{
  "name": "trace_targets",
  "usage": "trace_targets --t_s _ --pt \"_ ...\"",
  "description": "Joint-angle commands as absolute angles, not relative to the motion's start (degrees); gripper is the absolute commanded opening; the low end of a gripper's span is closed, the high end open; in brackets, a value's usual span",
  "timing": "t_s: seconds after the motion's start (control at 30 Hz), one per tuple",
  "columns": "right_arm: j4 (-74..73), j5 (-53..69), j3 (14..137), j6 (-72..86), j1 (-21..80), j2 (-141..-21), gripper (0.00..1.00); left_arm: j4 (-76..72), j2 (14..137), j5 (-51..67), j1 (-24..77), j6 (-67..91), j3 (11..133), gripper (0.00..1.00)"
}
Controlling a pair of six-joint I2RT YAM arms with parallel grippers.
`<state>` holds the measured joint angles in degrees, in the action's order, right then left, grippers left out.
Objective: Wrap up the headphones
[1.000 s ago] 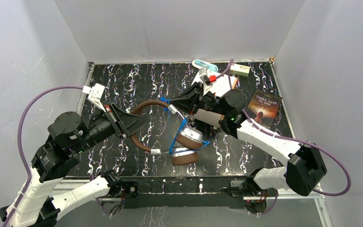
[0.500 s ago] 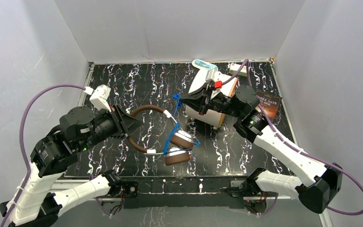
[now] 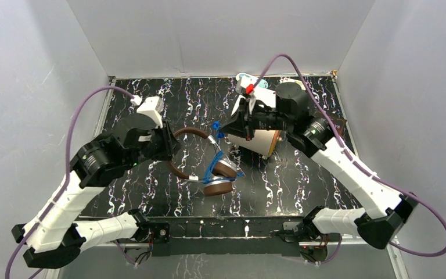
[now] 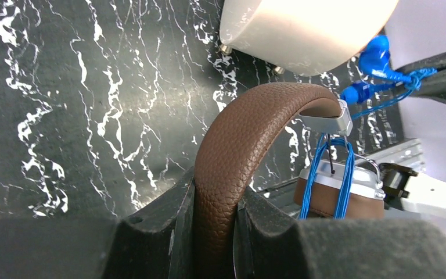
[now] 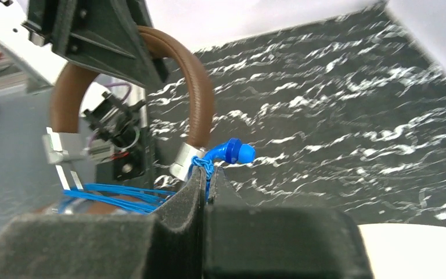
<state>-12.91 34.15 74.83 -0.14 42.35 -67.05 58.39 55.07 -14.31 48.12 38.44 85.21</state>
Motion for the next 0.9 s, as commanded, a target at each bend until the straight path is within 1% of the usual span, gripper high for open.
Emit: trace_targets --t_s 0.0,0.07,0.17,0.23,0.27,0.33,0.47,0.63,0.73,0.87 --pt "-27.7 40.6 85.2 4.6 42.2 -73.7 0.0 52.6 58.3 -17.3 48.3 31.3 87.3 0.0" --pt "-35.6 40.0 90.0 6.3 42.2 -77.5 0.0 49.9 58.8 -19.9 48.4 29.2 86.8 0.0" --pt "-43.5 37.5 94.5 8.1 42.2 -81.4 0.0 46.9 58.2 -24.3 48.3 26.8 85.6 0.0" --pt "-46.6 36.0 95.9 9.1 42.2 -81.8 0.0 46.0 57.4 -27.9 48.4 25.7 84.8 0.0" --pt "-48.2 34.1 95.9 12.1 42.2 -80.9 0.0 44.5 55.1 -31.2 48.4 24.7 82.7 0.0" --pt "-45.9 36.9 94.6 15.1 42.2 -80.5 0.0 42.6 53.5 -32.0 48.3 24.7 80.6 0.0" --pt "-36.7 42.9 91.5 24.0 42.3 -80.5 0.0 35.3 50.0 -31.2 48.4 23.7 75.2 0.0" --pt "-22.0 45.2 85.8 37.8 42.3 -79.6 0.0 30.5 49.5 -30.6 48.4 21.6 72.2 0.0" --pt "-15.8 46.4 84.8 43.7 42.3 -79.7 0.0 30.5 50.7 -30.2 48.4 21.5 72.0 0.0" --pt "-5.6 45.6 79.6 50.8 42.4 -78.4 0.0 28.9 50.4 -30.2 48.4 22.7 70.7 0.0"
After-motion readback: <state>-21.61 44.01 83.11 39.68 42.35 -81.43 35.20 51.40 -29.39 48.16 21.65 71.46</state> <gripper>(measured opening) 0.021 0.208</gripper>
